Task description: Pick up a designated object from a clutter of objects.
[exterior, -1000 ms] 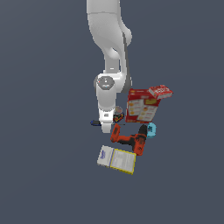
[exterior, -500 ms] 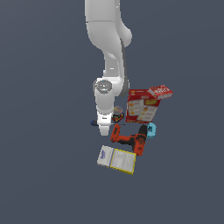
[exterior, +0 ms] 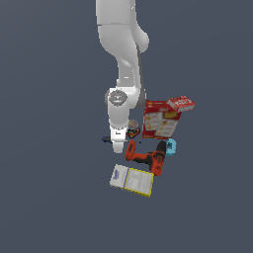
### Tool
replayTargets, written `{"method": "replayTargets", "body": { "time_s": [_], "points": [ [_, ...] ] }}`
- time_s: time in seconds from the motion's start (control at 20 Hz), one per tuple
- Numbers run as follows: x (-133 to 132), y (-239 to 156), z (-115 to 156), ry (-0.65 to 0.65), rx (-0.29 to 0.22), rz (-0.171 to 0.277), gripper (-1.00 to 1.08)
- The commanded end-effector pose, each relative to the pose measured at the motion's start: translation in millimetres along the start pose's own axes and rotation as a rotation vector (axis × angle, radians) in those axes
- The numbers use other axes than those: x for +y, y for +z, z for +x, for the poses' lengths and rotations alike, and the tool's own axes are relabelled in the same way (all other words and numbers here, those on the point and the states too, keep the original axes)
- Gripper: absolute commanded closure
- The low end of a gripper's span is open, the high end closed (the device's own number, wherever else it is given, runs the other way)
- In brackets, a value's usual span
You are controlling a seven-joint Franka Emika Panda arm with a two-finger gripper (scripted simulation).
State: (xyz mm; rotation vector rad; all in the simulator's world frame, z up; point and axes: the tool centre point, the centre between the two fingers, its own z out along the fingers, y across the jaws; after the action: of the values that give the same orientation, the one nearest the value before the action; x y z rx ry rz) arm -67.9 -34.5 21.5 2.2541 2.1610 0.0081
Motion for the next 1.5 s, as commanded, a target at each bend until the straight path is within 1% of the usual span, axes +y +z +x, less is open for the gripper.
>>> {"method": "replayTargets", "body": {
  "time_s": [0.0, 0.35, 0.65, 0.95, 1.45],
  "points": [
    [1, -2, 1, -0.003, -0.003, -0.003, 1.08],
    [3, -17, 7, -0.005, -0.003, -0.002, 1.08],
    [7, -46, 19, -0.006, -0.003, 0.001, 1.08],
    [14, -88, 37, -0.009, 0.0, 0.004, 1.08],
    [28, -175, 75, -0.014, 0.008, 0.01, 1.08]
  ]
}}
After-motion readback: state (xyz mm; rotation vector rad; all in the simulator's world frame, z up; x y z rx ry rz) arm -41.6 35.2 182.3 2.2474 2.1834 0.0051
